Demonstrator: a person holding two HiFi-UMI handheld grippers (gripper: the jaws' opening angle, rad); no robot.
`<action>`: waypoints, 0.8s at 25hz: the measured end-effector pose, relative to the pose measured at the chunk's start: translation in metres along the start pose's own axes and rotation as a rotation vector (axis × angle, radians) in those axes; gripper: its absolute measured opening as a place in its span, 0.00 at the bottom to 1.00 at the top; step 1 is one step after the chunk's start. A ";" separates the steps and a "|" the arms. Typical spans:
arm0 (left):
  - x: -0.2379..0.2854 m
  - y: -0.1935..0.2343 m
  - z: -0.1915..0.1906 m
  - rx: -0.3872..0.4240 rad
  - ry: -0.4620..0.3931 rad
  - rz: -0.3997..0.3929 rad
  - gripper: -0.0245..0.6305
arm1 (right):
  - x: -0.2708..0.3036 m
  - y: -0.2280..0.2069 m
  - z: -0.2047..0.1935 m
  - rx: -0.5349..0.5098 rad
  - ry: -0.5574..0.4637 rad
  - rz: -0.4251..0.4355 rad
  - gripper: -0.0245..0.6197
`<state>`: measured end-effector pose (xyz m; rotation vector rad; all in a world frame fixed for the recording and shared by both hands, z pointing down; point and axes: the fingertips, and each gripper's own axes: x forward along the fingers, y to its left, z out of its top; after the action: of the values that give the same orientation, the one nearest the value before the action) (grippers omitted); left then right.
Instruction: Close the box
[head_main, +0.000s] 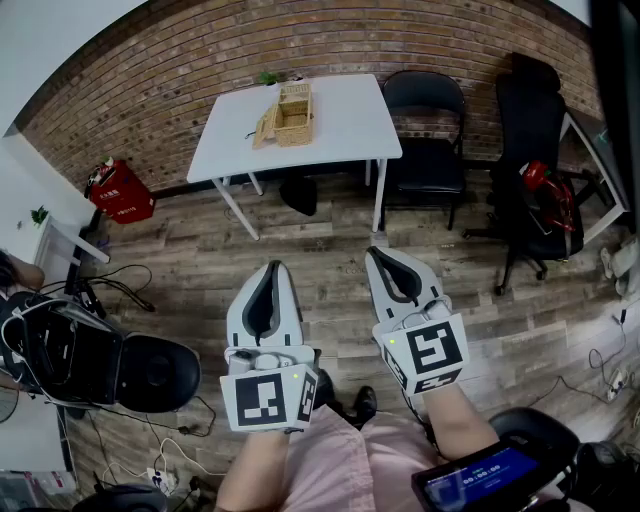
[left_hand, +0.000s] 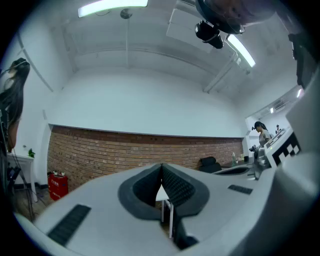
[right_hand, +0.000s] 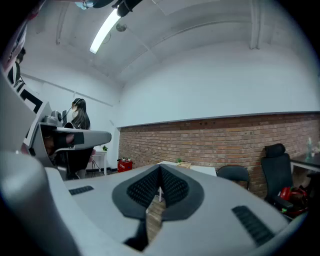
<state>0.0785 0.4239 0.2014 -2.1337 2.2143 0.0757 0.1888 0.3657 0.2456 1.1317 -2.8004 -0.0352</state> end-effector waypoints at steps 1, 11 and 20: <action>0.001 0.000 0.002 0.000 0.001 -0.001 0.06 | 0.000 0.000 0.002 0.002 0.003 -0.002 0.04; 0.005 -0.009 0.012 -0.017 -0.029 0.011 0.31 | -0.002 -0.013 0.001 0.042 0.011 0.016 0.31; 0.030 0.003 0.005 -0.035 0.014 0.023 0.32 | 0.025 -0.033 0.005 0.040 0.027 0.005 0.31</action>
<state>0.0745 0.3946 0.1937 -2.1326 2.2619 0.1019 0.1931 0.3248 0.2406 1.1244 -2.7922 0.0364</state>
